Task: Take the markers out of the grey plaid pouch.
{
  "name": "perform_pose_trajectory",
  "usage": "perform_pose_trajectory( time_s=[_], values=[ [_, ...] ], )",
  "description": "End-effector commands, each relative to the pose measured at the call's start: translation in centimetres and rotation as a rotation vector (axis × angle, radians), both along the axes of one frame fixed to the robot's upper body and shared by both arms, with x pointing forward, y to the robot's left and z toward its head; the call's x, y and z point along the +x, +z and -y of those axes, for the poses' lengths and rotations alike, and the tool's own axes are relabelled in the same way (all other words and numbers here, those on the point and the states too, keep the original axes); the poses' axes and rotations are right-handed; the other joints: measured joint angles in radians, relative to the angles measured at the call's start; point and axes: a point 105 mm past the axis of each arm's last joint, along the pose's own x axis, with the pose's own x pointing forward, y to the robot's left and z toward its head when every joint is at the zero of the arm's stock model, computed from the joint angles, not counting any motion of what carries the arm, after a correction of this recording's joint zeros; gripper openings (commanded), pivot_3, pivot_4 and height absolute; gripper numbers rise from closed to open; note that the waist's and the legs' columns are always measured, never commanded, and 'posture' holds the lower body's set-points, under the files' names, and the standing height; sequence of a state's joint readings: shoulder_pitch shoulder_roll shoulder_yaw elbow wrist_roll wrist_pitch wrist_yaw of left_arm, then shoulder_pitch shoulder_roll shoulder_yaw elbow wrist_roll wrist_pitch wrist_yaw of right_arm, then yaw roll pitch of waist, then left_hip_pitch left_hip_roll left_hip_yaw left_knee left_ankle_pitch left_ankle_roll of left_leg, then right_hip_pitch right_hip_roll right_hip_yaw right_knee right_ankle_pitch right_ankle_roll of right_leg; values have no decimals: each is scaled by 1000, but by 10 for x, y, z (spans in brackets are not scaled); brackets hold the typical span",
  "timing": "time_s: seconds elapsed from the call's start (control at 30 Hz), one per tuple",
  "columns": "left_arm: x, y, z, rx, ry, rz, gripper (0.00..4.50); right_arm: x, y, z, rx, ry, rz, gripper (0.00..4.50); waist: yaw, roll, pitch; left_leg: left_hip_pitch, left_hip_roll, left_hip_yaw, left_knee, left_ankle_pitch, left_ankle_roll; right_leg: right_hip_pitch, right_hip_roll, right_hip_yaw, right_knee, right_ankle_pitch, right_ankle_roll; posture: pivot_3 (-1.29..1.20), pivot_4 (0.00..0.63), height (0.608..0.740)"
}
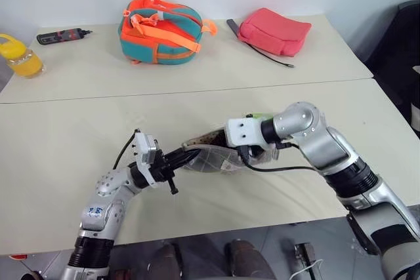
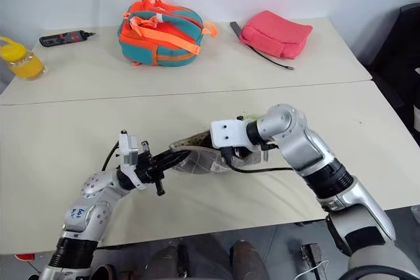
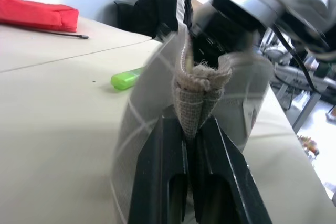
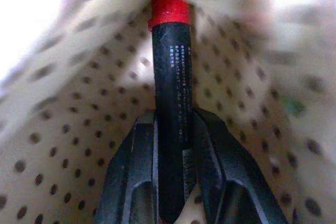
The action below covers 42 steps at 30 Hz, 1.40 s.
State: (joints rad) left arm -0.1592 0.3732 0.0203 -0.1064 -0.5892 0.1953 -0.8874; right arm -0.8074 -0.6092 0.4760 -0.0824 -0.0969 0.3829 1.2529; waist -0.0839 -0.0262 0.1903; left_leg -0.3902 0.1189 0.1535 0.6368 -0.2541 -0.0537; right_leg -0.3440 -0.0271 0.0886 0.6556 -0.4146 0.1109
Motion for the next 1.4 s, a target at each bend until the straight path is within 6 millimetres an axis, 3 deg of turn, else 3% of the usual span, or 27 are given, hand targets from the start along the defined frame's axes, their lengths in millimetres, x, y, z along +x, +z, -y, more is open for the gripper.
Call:
perform_pose_trajectory(
  time_s=[0.03,0.13,0.33,0.53,0.63,0.8,1.0,1.17,1.4],
  values=[
    [6,-1,-27,13,120,-10,0,-7,-5,-2,-21,23,-25,599,-3,0,0,0,0,0,0,0,0,0,0,0,0,0,0,0,150,740],
    [-3,-10,-18,56,65,-27,0,1,-12,-2,-38,2,15,599,-4,0,0,1,0,0,0,0,0,0,1,0,0,0,0,0,150,740],
    [-13,-16,-16,71,41,-40,0,0,-23,9,-87,-20,-14,2520,-3,0,0,1,0,0,0,0,0,2,0,0,-1,0,0,0,150,740],
    [-15,-17,-15,76,33,-35,0,-9,-13,-1,-51,-1,-60,2520,-2,0,0,2,0,0,0,0,0,2,0,0,-1,0,0,0,150,740],
    [-25,-18,-11,78,-34,-51,0,-12,-7,-2,-36,6,-73,2520,-2,0,0,2,0,0,-1,0,0,1,0,0,-1,0,0,0,150,740],
    [-42,-25,-7,158,-135,-28,0,0,-30,7,-130,6,33,2520,-3,0,0,2,0,0,-3,0,0,2,0,0,-3,0,0,0,150,740],
    [-44,-26,-4,210,-152,27,0,15,-33,5,-119,-4,128,2520,-9,-1,0,5,0,2,-2,0,0,4,0,1,-3,0,-1,0,150,740],
    [-43,-27,-3,215,-136,44,0,7,-29,-1,-78,22,93,1330,-10,-1,-1,5,0,2,-2,0,0,4,0,1,-3,0,-1,0,150,740],
    [-43,-30,-4,231,-140,46,0,2,-28,2,-80,23,54,1330,-8,-1,-1,4,0,2,-2,0,0,4,0,1,-3,0,-1,0,150,740]
  ],
)
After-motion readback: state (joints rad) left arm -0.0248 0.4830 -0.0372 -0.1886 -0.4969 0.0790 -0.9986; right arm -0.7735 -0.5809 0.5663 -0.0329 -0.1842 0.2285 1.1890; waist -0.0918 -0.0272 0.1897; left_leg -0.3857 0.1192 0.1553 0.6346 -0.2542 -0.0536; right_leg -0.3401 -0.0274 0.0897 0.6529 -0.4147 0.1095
